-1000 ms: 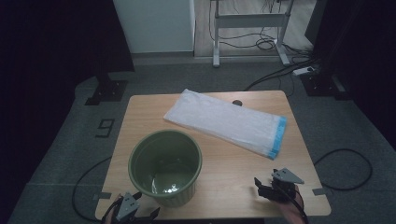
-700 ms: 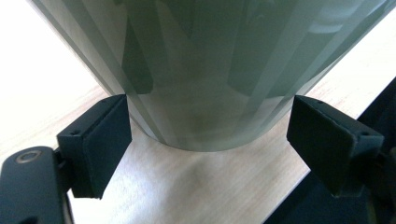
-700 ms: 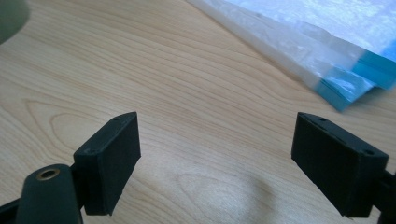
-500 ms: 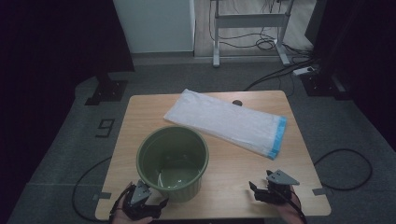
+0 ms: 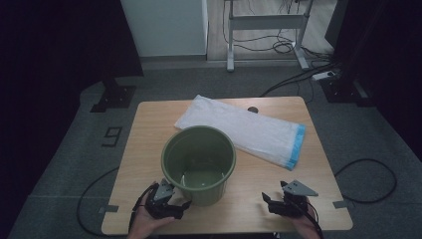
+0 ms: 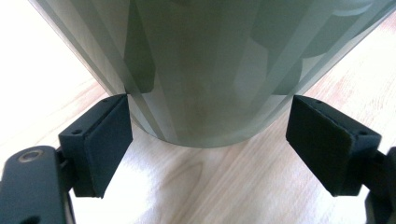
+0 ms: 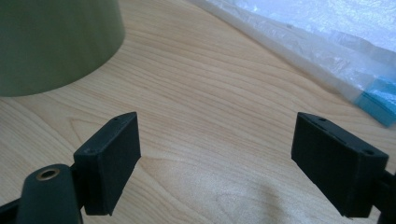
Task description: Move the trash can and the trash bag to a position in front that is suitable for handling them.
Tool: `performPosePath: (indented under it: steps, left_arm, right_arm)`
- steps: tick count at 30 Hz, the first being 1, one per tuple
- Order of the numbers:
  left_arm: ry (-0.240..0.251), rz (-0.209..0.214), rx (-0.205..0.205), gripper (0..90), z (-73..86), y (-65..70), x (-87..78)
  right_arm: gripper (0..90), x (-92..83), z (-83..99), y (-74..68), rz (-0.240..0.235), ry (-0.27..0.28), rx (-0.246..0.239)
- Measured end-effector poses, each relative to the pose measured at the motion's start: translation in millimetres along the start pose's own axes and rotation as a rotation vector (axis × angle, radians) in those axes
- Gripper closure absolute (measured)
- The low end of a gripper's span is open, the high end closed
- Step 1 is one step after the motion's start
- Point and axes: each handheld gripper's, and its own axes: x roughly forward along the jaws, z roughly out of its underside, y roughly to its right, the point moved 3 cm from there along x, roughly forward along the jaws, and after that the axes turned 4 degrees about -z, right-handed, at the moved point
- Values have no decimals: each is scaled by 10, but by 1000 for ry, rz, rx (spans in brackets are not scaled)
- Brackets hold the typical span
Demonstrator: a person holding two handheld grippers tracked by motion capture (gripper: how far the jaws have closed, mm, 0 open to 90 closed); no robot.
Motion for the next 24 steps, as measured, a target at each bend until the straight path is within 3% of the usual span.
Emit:
performPosePath:
  steps: [16,20,24]
  left_arm:
    - [3,58,14,148,-294,84,290]
    - [0,45,35,149,-316,119,318]
    - [2,25,25,150,-267,60,253]
  right_arm:
    - [158,-80,58,50,24,4,8]
    - [158,-77,67,57,26,0,3]
    - [163,-90,63,68,44,-6,-2]
